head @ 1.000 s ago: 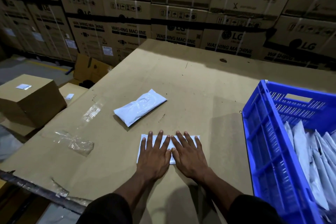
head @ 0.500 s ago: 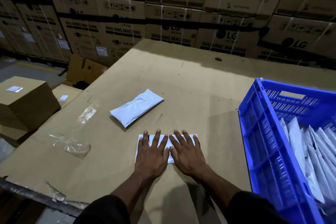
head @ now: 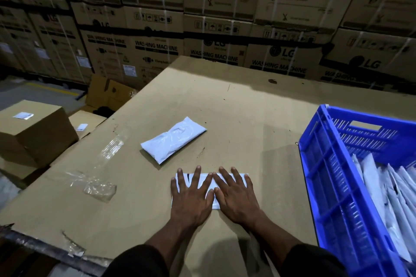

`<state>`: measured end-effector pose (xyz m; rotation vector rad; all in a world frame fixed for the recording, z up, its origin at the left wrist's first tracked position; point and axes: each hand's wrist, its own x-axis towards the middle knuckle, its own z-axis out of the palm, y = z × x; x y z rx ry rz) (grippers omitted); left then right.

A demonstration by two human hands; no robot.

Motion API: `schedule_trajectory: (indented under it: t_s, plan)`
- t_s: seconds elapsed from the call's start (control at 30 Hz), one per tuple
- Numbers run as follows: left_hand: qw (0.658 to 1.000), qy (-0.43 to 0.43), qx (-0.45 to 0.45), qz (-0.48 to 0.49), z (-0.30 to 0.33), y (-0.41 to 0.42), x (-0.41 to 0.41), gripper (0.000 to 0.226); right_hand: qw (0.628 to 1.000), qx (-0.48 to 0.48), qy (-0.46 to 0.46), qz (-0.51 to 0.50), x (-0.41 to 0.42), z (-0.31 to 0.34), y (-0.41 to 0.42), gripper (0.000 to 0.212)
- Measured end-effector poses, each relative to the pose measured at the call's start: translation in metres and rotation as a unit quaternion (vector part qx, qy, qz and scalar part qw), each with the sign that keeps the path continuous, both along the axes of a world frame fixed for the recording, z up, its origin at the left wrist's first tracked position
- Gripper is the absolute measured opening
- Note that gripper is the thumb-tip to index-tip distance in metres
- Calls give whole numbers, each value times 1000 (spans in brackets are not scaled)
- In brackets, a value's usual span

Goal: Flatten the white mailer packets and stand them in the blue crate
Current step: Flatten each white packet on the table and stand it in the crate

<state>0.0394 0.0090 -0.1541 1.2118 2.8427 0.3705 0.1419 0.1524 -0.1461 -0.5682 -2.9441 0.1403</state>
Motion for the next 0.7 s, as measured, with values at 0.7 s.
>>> schedule_trajectory:
  t_s: [0.7]
  plan:
    - [989, 96, 37, -108, -1, -38, 6, 64, 993, 74, -8, 92, 32, 27, -4, 39]
